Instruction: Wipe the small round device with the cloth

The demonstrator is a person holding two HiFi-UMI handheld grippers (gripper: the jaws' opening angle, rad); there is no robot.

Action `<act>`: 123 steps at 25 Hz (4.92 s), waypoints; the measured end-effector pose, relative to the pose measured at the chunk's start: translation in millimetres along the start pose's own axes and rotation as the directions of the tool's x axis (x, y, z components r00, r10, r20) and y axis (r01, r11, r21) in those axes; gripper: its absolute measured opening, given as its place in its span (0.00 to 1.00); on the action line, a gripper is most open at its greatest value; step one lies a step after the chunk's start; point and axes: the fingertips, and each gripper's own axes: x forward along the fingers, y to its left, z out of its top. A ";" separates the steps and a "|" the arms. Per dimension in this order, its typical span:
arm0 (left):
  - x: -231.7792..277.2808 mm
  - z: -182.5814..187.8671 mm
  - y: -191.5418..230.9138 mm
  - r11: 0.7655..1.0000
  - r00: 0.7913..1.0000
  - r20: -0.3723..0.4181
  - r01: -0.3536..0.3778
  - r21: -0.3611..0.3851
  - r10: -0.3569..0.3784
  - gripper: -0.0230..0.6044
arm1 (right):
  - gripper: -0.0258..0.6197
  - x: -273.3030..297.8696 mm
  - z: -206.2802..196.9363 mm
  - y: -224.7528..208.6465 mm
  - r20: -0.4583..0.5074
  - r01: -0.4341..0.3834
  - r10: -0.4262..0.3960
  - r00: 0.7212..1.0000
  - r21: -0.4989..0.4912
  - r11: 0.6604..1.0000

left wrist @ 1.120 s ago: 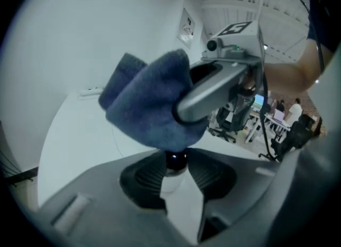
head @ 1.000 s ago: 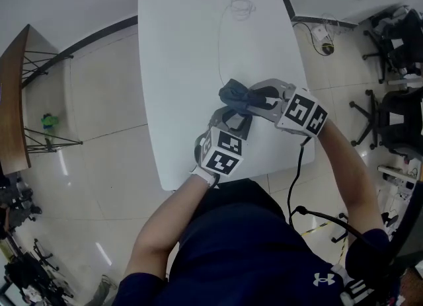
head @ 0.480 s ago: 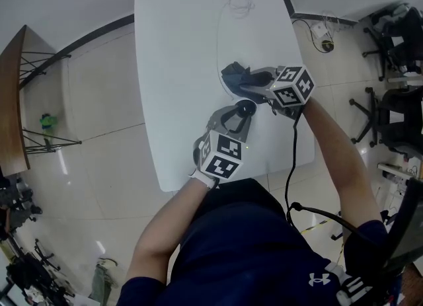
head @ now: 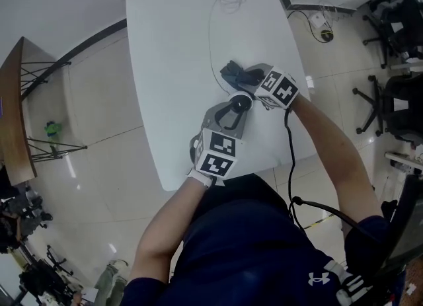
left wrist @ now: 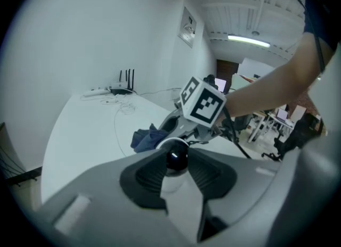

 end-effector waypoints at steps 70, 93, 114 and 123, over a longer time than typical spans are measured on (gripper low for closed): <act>10.2 22.2 -12.1 0.792 0.849 -0.264 0.525 0.312 -0.459 0.20 | 0.20 -120.0 -57.3 113.8 -0.080 -0.072 -0.898 0.434 0.990 -0.123; -52.8 54.4 -3.8 0.874 0.882 0.024 0.463 0.147 -0.471 0.22 | 0.20 -116.3 -68.8 129.7 -0.060 0.090 -0.798 0.599 0.996 -0.007; -159.3 55.0 -16.9 0.510 0.573 0.310 0.819 -0.265 -0.759 0.18 | 0.26 -153.5 121.8 179.6 0.786 -0.565 -0.075 0.614 0.503 0.654; -110.9 64.6 58.0 0.885 0.870 0.266 0.455 -0.103 -0.416 0.18 | 0.34 -125.6 14.9 83.1 0.304 0.160 -0.496 0.813 0.704 0.692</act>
